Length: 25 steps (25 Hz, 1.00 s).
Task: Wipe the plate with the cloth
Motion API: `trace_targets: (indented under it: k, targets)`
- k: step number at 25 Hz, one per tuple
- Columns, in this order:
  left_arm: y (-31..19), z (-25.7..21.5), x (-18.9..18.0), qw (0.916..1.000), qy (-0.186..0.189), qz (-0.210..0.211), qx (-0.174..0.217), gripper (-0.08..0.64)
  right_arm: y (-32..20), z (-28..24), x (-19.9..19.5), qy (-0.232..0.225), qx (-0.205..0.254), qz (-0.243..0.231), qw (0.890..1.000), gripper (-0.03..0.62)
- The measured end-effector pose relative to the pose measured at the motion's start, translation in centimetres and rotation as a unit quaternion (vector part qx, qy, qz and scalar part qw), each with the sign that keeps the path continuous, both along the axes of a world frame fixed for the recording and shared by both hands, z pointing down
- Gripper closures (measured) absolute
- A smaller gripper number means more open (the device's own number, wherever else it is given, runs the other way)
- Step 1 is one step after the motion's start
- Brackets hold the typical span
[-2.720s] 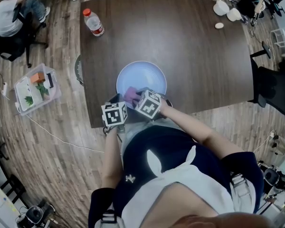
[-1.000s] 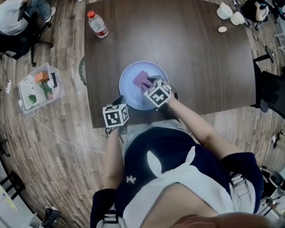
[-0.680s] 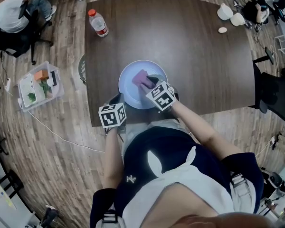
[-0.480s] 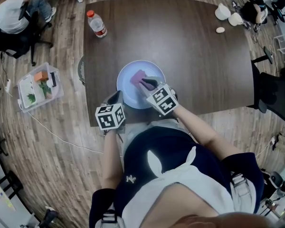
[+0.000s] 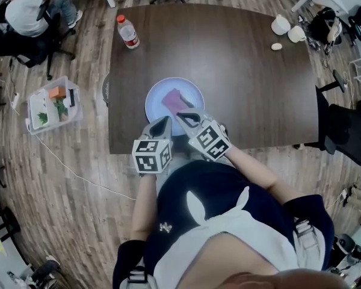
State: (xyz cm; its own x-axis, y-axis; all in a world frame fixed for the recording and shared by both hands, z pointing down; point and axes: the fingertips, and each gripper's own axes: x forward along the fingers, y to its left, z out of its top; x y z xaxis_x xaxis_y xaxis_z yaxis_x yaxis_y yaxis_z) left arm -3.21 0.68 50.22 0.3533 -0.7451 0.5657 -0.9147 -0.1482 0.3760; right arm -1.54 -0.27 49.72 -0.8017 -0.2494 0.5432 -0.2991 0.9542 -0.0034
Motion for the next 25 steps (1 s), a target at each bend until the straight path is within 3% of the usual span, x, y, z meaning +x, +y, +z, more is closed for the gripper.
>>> trace_targets:
  k: [6,13,25]
  targets:
    - [1.9,-2.2,1.9,0.9995,-0.011,-0.021,0.021,0.557,1.4,-3.1,2.4,-0.037,0.001,-0.005,0.999,0.594]
    - [3.0,-4.6,4.4,0.9979,-0.027,-0.038,0.046,0.557,2.4,-4.3,5.2,-0.041,-0.008,-0.015,0.999,0.594]
    - [5.8,-3.6,6.4,0.9964,-0.032,-0.073,0.027,0.557,4.8,-3.0,6.6,-0.034,-0.033,-0.057,0.997,0.594]
